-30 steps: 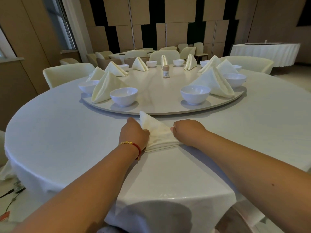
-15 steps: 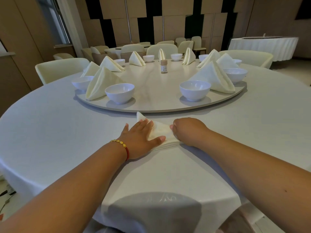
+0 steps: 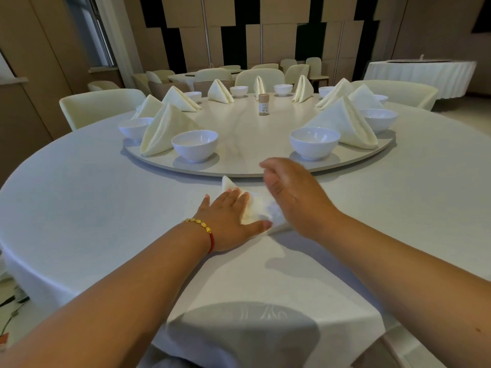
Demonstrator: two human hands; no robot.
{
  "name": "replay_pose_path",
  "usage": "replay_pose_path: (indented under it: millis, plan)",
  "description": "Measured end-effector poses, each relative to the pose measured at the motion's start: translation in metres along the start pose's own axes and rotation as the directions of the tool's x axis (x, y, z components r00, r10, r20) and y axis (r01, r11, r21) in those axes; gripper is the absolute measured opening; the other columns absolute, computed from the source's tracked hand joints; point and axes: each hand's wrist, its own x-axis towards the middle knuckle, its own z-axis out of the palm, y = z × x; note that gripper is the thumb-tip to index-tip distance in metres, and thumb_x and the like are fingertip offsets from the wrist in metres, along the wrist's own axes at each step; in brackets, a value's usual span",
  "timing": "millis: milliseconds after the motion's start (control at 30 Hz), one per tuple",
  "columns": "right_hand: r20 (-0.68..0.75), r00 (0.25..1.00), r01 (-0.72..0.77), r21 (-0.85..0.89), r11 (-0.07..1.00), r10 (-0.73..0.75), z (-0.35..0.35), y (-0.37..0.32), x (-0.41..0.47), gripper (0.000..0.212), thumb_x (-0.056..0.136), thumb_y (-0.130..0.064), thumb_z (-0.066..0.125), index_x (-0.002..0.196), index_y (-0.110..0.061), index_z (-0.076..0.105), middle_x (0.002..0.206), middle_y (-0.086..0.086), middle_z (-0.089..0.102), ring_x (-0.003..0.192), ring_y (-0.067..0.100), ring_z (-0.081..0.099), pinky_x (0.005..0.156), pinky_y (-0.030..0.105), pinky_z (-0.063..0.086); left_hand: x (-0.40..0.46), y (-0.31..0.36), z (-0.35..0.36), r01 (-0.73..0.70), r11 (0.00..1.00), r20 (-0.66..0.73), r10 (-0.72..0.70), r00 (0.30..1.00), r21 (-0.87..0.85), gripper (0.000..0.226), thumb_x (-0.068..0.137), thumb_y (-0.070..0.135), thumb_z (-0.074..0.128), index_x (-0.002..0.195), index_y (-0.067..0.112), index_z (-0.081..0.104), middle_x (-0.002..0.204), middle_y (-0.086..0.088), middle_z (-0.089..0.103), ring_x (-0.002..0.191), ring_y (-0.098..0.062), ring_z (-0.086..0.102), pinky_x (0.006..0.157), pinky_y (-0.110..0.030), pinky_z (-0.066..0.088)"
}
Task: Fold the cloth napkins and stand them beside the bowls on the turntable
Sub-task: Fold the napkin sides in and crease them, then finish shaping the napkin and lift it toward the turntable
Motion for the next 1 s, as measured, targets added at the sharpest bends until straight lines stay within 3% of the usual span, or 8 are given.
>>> replay_pose_path:
  millis: [67, 133, 233, 300, 400, 567, 833, 1000]
  plan:
    - [0.21, 0.978, -0.008, 0.008, 1.0, 0.006, 0.01, -0.001, -0.004, 0.081, 0.088, -0.072, 0.015, 0.146, -0.02, 0.036, 0.148, -0.004, 0.039, 0.135, 0.009, 0.033, 0.108, 0.024, 0.026, 0.001, -0.001, 0.001, -0.02, 1.0, -0.016, 0.02, 1.0, -0.003, 0.091, 0.082, 0.079, 0.02, 0.153, 0.027, -0.001, 0.162, 0.002, -0.004, 0.148, -0.014, -0.005, 0.118, -0.051, -0.002]
    - [0.388, 0.92, -0.066, -0.008, 0.998, 0.064, 0.013, 0.001, -0.007, 0.073, 0.094, -0.064, 0.017, 0.15, -0.02, 0.026, 0.156, -0.004, 0.028, 0.141, 0.009, 0.025, 0.108, 0.02, 0.018, 0.001, -0.001, 0.001, -0.024, 1.0, -0.004, 0.024, 1.0, -0.009, 0.088, 0.085, 0.077, 0.02, 0.154, 0.026, -0.001, 0.161, 0.001, -0.006, 0.148, -0.014, -0.006, 0.119, -0.05, -0.003]
    - [0.515, 0.848, -0.099, -0.071, 0.993, 0.121, 0.012, 0.003, -0.006, 0.058, 0.101, -0.047, 0.02, 0.152, -0.019, 0.022, 0.158, -0.005, 0.022, 0.143, 0.008, 0.019, 0.105, 0.014, 0.013, 0.001, -0.004, 0.001, -0.03, 0.999, 0.013, 0.031, 0.999, -0.022, 0.073, 0.094, 0.063, 0.018, 0.154, 0.026, -0.003, 0.161, 0.002, -0.009, 0.147, -0.013, -0.009, 0.119, -0.047, -0.004]
    - [0.563, 0.817, -0.057, -0.142, 0.988, 0.128, 0.015, 0.005, -0.006, 0.065, 0.098, -0.05, 0.015, 0.154, -0.017, 0.013, 0.161, -0.005, 0.011, 0.146, 0.004, 0.007, 0.108, 0.012, 0.003, 0.003, -0.009, -0.001, -0.04, 0.999, 0.028, 0.04, 0.999, 0.002, 0.061, 0.101, 0.047, 0.016, 0.154, 0.023, -0.004, 0.161, 0.003, -0.011, 0.147, -0.011, -0.01, 0.119, -0.044, -0.005]
    - [0.617, 0.774, 0.014, -0.245, 0.969, 0.145, 0.02, 0.006, -0.005, 0.09, 0.079, -0.065, 0.001, 0.154, -0.017, 0.003, 0.162, -0.004, -0.002, 0.146, 0.002, -0.007, 0.115, 0.017, -0.006, 0.011, -0.019, -0.003, -0.017, 1.0, 0.031, 0.016, 0.999, 0.016, 0.056, 0.103, 0.039, 0.012, 0.153, 0.019, -0.006, 0.16, 0.003, -0.011, 0.147, -0.011, -0.009, 0.119, -0.042, -0.004]
    - [0.651, 0.749, 0.16, -0.358, 0.92, 0.123, 0.022, 0.008, -0.006, 0.105, 0.064, -0.075, -0.013, 0.153, -0.021, -0.006, 0.161, -0.005, -0.01, 0.146, 0.004, -0.013, 0.119, 0.025, -0.007, 0.028, -0.032, -0.005, 0.034, 0.999, 0.022, -0.034, 0.999, -0.002, 0.056, 0.103, 0.041, 0.011, 0.153, 0.021, -0.003, 0.161, 0.004, -0.008, 0.147, -0.011, -0.005, 0.119, -0.04, -0.003]
    - [0.646, 0.754, 0.179, -0.376, 0.909, 0.119, 0.02, 0.004, -0.008, 0.105, 0.064, -0.075, -0.013, 0.154, -0.019, -0.005, 0.161, -0.003, -0.01, 0.147, 0.006, -0.011, 0.119, 0.026, -0.006, 0.018, -0.03, -0.005, -0.009, 1.0, -0.021, 0.009, 1.0, -0.02, 0.057, 0.103, 0.041, 0.013, 0.153, 0.019, -0.005, 0.16, 0.003, -0.011, 0.147, -0.009, -0.01, 0.119, -0.036, -0.003]
    - [0.652, 0.748, 0.179, -0.377, 0.909, 0.123, 0.019, 0.003, -0.008, 0.088, 0.082, -0.068, 0.0, 0.154, -0.018, -0.003, 0.162, -0.003, -0.008, 0.147, 0.007, -0.009, 0.119, 0.026, -0.005, -0.01, -0.02, -0.004, -0.108, 0.994, 0.024, 0.108, 0.994, -0.003, 0.061, 0.102, 0.046, 0.014, 0.152, 0.021, -0.008, 0.16, 0.005, -0.013, 0.146, -0.007, -0.013, 0.119, -0.034, -0.007]
